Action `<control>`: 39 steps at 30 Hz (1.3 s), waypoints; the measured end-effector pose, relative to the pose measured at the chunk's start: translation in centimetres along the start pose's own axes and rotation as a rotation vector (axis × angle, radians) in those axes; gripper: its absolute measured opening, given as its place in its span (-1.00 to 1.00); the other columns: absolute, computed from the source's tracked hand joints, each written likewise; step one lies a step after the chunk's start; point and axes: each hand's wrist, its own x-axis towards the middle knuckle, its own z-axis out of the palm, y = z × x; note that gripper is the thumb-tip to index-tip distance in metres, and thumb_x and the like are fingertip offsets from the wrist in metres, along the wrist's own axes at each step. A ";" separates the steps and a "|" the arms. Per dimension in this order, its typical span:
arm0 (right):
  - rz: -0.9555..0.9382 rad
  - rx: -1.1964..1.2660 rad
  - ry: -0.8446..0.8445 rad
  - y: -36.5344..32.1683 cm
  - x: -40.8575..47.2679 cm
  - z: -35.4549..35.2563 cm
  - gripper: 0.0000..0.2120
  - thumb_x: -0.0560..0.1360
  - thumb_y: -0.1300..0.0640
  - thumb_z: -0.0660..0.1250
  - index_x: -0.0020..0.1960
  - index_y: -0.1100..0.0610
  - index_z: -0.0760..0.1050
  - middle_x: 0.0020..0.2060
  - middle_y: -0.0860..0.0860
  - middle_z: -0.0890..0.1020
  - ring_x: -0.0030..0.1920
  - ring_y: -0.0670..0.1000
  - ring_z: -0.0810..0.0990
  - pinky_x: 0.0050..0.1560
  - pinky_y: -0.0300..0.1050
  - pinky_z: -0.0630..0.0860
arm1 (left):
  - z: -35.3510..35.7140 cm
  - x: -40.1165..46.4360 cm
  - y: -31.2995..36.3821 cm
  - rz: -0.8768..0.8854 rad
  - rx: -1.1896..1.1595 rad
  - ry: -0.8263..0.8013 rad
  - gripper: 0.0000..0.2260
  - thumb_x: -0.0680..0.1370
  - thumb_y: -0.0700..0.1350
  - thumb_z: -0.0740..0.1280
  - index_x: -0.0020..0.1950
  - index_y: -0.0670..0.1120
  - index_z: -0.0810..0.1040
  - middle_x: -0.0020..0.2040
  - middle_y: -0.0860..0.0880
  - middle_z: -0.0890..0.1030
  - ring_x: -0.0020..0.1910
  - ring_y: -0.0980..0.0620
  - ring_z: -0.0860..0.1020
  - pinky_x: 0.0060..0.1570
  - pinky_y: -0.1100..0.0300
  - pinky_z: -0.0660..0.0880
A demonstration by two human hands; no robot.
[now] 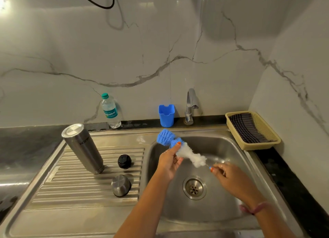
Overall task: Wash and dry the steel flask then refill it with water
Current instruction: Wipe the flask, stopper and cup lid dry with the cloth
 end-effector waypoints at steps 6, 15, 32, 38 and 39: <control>-0.358 0.073 0.598 -3.2 -1.8 0.1 -0.83 0.51 0.06 0.38 -0.06 0.17 0.64 -0.25 -0.05 0.57 -0.30 -0.17 0.49 -0.16 -0.48 0.42 | 1.0 -0.3 1.0 0.037 -0.279 0.051 -0.66 0.51 -0.19 0.46 0.26 -0.18 0.51 0.08 -0.20 0.67 0.02 -0.10 0.68 -0.08 0.11 0.64; 0.290 1.147 0.181 -5.5 2.9 0.5 -0.45 0.39 -0.05 0.42 0.32 0.12 0.44 -0.12 -0.01 0.70 -0.08 -0.03 0.69 -0.12 -0.21 0.62 | 1.5 -0.8 1.3 0.034 -0.384 0.027 -0.60 0.51 -0.19 0.46 0.33 -0.20 0.49 0.13 -0.23 0.66 0.07 -0.12 0.67 0.05 0.07 0.61; -0.109 0.720 0.459 -13.4 18.6 -10.8 -0.75 0.48 0.17 0.42 0.13 0.22 0.51 -0.06 0.10 0.64 -0.12 0.02 0.68 -0.08 -0.13 0.65 | -3.0 0.5 2.4 0.188 0.545 0.041 -0.95 0.61 -0.10 0.33 0.02 -0.02 0.58 0.01 -0.03 0.66 0.02 0.03 0.60 0.06 0.17 0.50; -0.115 0.623 0.457 -15.1 25.8 -10.6 -0.72 0.48 0.21 0.42 0.15 0.26 0.50 -0.03 0.15 0.64 -0.13 0.07 0.67 -0.06 -0.05 0.64 | -4.4 1.7 1.6 0.203 0.663 0.052 -0.91 0.63 -0.06 0.31 0.08 -0.04 0.56 0.05 -0.03 0.65 0.00 0.07 0.60 0.00 0.19 0.54; -0.117 0.598 0.451 -15.2 26.8 -10.3 -0.73 0.48 0.21 0.42 0.14 0.26 0.51 -0.05 0.14 0.64 -0.13 0.07 0.67 -0.05 -0.03 0.64 | -4.7 2.0 1.5 0.211 0.686 0.054 -0.90 0.62 -0.06 0.32 0.08 -0.05 0.56 0.03 -0.04 0.66 -0.02 0.08 0.60 0.03 0.15 0.55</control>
